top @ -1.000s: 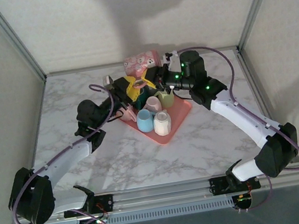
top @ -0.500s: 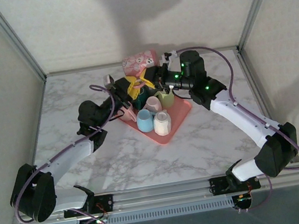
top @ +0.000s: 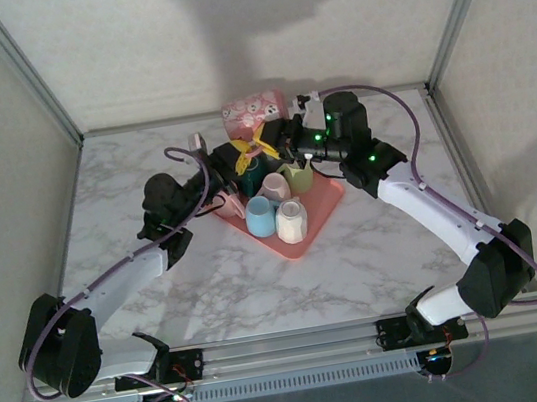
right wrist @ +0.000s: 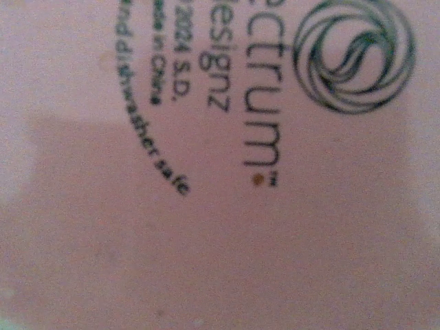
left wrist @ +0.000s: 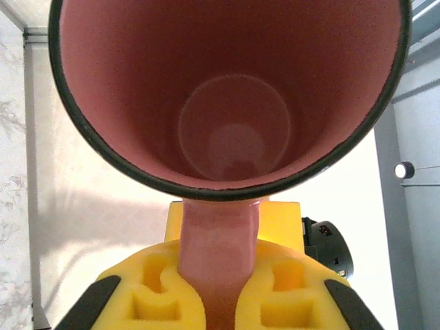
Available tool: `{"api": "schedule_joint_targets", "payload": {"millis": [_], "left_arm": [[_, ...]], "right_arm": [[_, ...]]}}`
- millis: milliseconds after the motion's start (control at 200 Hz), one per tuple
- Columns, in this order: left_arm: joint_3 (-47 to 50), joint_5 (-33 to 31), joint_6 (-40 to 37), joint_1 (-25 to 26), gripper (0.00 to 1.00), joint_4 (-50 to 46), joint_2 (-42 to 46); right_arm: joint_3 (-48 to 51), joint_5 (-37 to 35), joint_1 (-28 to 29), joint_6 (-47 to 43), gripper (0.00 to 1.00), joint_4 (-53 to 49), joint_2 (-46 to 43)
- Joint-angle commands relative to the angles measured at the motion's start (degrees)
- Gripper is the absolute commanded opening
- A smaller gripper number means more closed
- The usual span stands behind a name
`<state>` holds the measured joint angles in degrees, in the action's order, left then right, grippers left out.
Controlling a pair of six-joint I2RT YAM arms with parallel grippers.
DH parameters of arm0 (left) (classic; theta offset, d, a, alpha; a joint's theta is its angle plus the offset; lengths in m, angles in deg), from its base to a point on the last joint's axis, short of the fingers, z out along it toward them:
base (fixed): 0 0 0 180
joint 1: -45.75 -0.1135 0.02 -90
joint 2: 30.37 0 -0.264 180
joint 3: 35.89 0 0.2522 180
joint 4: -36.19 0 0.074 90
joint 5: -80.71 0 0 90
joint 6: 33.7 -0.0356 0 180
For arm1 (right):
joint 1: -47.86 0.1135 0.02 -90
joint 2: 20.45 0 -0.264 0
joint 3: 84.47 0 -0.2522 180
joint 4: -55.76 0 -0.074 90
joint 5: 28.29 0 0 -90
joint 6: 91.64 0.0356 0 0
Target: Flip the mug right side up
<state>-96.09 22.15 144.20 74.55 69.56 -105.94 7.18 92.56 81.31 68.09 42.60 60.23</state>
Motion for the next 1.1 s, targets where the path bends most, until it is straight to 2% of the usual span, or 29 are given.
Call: {"api": "schedule_joint_targets", "payload": {"millis": [0,210,431,601,921,1092], "left_arm": [[-2.61,0.52,-4.2,0.48,0.0,1.92,1.39],[-1.69,-1.7,-5.27,0.43,0.0,6.67,2.39],[-0.88,-5.11,-9.91,0.34,0.0,7.11,5.06],[0.02,-6.3,-11.89,0.21,0.0,7.22,6.57],[0.2,-6.0,-12.65,-0.03,0.0,8.71,6.55],[1.63,-6.96,-13.68,0.01,0.0,14.0,7.1]], "right_arm": [[0.41,2.3,0.95,-1.71,0.0,4.49,-1.36],[0.8,1.08,0.91,-1.96,0.16,3.74,-1.41],[0.87,-0.3,0.89,-3.1,0.35,2.4,-1.5],[0.89,-0.56,0.76,-3.53,0.44,2.3,-1.32],[0.85,0.17,0.57,-3.73,0.46,1.95,-0.81],[1.0,1.13,0.57,-3.37,0.47,2.39,-0.39]]}}
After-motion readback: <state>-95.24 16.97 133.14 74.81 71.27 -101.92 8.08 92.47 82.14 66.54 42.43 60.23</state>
